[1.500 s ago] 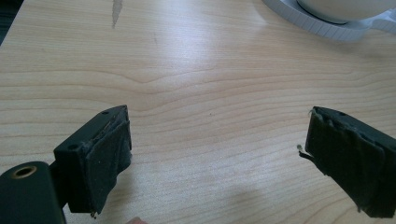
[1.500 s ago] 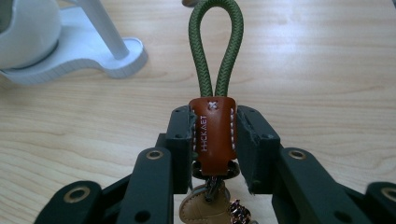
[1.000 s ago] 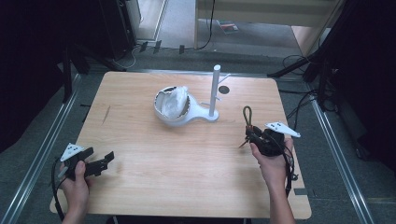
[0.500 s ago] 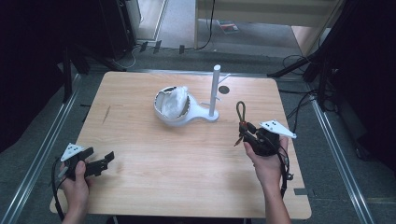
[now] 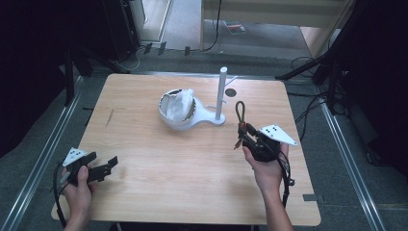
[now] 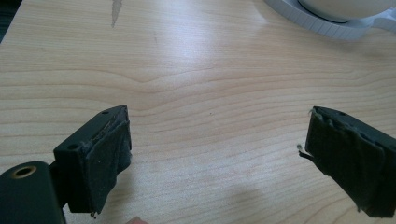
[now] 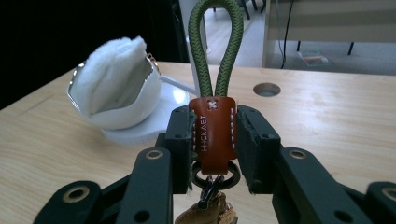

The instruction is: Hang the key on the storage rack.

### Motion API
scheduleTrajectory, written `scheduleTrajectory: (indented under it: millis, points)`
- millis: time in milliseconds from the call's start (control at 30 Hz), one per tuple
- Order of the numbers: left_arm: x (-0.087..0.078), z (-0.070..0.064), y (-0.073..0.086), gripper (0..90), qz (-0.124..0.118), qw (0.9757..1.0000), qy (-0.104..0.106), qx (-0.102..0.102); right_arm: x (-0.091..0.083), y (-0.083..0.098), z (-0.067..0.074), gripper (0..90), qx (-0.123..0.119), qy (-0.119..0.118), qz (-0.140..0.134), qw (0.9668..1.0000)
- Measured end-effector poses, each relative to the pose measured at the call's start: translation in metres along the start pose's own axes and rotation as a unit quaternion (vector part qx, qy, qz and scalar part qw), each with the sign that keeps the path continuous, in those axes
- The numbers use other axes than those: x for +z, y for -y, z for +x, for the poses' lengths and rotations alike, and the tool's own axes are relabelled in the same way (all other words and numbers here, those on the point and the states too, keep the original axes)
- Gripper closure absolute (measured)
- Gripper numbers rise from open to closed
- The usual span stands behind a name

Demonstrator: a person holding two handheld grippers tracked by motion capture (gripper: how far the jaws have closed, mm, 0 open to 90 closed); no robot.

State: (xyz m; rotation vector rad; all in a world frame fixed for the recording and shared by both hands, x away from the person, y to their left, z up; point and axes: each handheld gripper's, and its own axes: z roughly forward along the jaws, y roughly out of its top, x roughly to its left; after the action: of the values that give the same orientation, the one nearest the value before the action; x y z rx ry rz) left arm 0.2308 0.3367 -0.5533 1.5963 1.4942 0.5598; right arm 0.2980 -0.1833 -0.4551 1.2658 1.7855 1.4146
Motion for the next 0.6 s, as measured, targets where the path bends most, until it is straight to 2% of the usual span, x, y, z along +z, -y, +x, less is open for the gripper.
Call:
scheduleTrajectory:
  millis: [200, 433, 600]
  points:
    - [0.0, 0.0, 0.0, 7.7, 0.0, 1.0, 0.002, -0.002, 0.006, 0.004, 0.003, 68.4, 0.001, 0.006, -0.009, 0.9999]
    - [-0.001, 0.001, 0.0, 7.7, -0.003, 1.0, 0.002, -0.004, 0.019, 0.009, 0.009, 68.3, -0.007, 0.001, 0.002, 1.0]
    - [-0.001, 0.001, 0.0, 7.7, -0.004, 1.0, 0.004, -0.005, 0.029, 0.009, 0.011, 68.4, -0.001, -0.002, 0.003, 1.0]
